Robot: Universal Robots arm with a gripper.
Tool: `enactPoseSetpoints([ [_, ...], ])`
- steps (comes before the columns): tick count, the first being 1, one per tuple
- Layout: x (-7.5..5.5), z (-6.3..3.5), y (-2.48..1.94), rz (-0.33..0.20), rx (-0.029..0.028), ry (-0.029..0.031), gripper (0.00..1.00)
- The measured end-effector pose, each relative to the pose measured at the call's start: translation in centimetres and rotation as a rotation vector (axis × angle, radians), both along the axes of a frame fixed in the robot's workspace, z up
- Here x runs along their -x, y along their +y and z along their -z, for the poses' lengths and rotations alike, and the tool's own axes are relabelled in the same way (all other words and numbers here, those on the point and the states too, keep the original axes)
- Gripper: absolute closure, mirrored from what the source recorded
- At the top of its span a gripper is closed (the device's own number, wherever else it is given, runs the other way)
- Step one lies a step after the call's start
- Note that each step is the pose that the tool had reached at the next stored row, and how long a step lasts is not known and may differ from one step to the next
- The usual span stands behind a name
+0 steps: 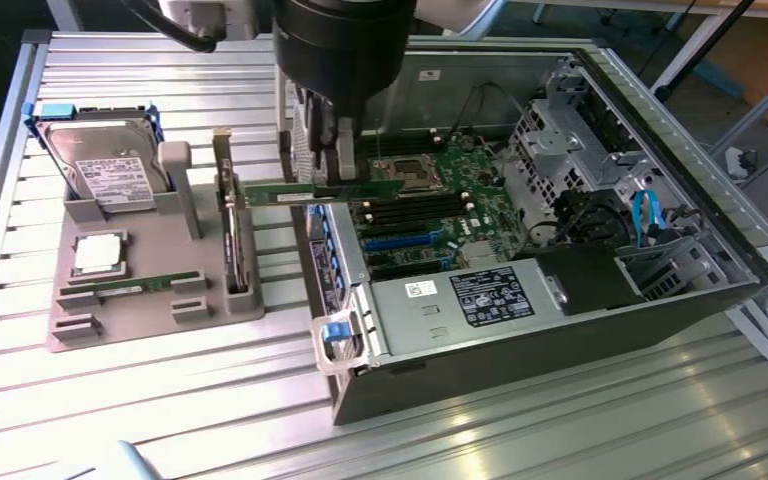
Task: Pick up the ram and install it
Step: 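Pick up the ram and move it above insertion slot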
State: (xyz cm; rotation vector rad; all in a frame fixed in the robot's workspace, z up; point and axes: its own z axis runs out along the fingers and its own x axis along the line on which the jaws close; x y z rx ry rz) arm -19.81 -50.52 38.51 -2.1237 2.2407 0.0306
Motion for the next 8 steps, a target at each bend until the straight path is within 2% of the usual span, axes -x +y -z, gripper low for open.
enactPoseSetpoints([
  [3,-1.3,0.05,0.01,0.000,0.0000,0.0009,0.87],
  [5,-3.0,0.11,0.02,0.000,0.0000,0.0021,0.87],
  [8,-4.6,0.17,0.04,0.000,0.0000,0.0031,0.87],
])
